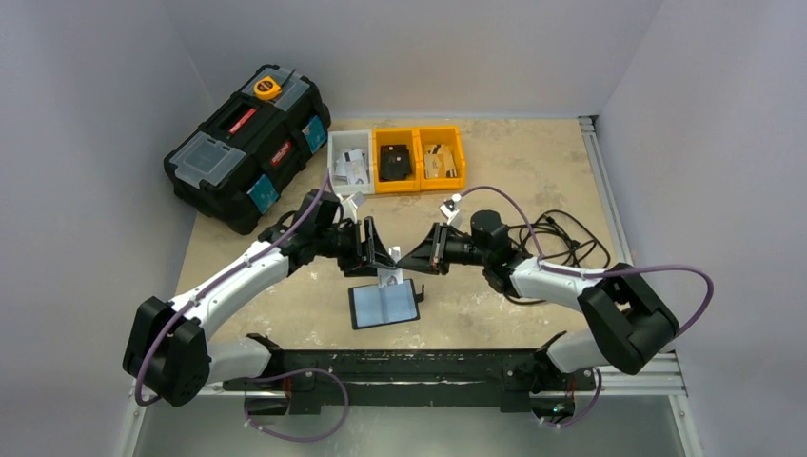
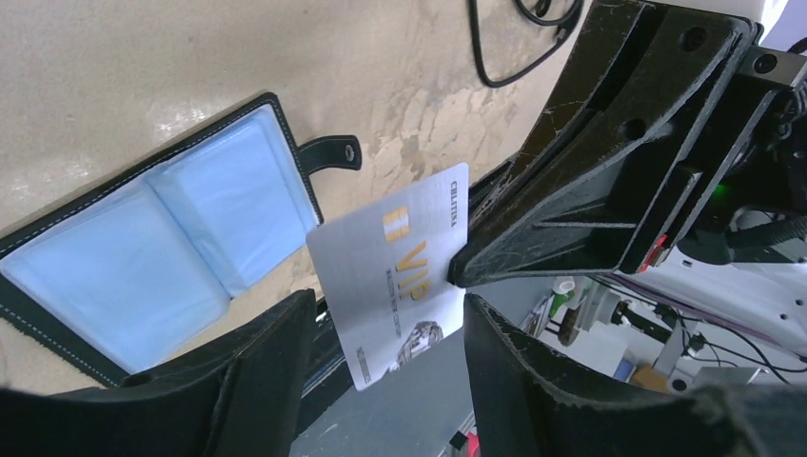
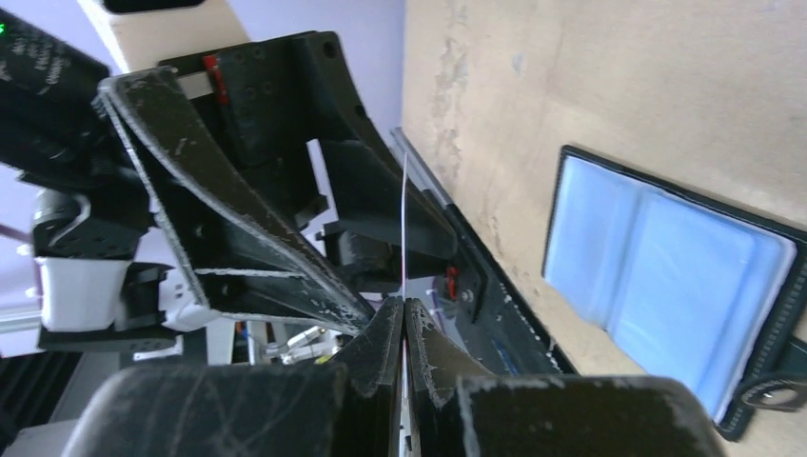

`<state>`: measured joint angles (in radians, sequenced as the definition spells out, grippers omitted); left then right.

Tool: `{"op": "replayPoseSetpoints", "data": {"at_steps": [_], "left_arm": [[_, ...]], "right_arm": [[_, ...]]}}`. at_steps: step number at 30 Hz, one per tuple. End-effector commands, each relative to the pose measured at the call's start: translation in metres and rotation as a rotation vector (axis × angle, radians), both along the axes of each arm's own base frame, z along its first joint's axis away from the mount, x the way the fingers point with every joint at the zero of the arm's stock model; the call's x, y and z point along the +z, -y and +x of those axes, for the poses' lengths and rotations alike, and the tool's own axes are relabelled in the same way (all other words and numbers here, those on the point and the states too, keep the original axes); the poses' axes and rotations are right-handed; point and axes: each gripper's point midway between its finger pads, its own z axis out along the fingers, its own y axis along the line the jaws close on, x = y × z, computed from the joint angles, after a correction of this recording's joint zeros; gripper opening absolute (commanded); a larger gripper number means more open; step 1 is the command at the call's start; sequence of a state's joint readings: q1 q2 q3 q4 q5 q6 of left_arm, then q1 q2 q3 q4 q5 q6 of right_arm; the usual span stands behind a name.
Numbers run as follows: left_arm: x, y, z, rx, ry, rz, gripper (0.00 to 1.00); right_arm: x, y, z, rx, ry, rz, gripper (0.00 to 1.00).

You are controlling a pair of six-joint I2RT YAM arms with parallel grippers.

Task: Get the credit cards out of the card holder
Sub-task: Place the credit card in the storage box.

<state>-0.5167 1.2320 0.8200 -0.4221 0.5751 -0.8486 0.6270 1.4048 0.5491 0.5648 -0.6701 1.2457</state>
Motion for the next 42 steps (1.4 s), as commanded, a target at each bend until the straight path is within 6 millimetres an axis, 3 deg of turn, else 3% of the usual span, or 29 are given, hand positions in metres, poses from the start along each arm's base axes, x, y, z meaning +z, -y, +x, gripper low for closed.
{"op": "replayPoseSetpoints", "data": {"at_steps": [1,5,10,11,18,22,26,31,36,42], "left_arm": [[0.019,0.006,0.002,-0.017,0.03,-0.101,0.55],[0.022,0.007,0.002,-0.011,0.026,-0.121,0.41],[0.023,0.009,0.003,-0.007,0.024,-0.139,0.05],[0.024,0.009,0.003,-0.006,0.023,-0.14,0.0],[0.027,0.002,0.007,0.032,0.045,-0.092,0.0],[0.031,-0.009,0.018,0.089,0.083,-0.006,0.0],[0.042,-0.029,0.04,0.165,0.136,0.126,0.0],[0.058,-0.054,0.081,0.265,0.174,0.27,0.0],[0.081,-0.071,0.135,0.353,0.251,0.349,0.0],[0.084,-0.094,0.198,0.427,0.297,0.418,0.0]], "right_arm": [[0.028,-0.005,-0.006,0.048,0.031,0.122,0.0],[0.026,-0.004,-0.005,0.04,0.028,0.118,0.0],[0.019,-0.002,-0.004,0.024,0.027,0.075,0.03],[0.018,-0.001,-0.003,0.019,0.033,0.061,0.1],[0.012,0.014,0.011,-0.077,0.109,-0.115,0.78],[0.013,0.029,0.021,-0.153,0.156,-0.222,0.98],[0.016,0.045,0.026,-0.219,0.193,-0.305,0.99],[0.02,0.063,0.028,-0.3,0.214,-0.367,0.99],[0.025,0.076,0.031,-0.335,0.25,-0.426,0.99],[0.032,0.088,0.028,-0.361,0.276,-0.462,0.99]]}}
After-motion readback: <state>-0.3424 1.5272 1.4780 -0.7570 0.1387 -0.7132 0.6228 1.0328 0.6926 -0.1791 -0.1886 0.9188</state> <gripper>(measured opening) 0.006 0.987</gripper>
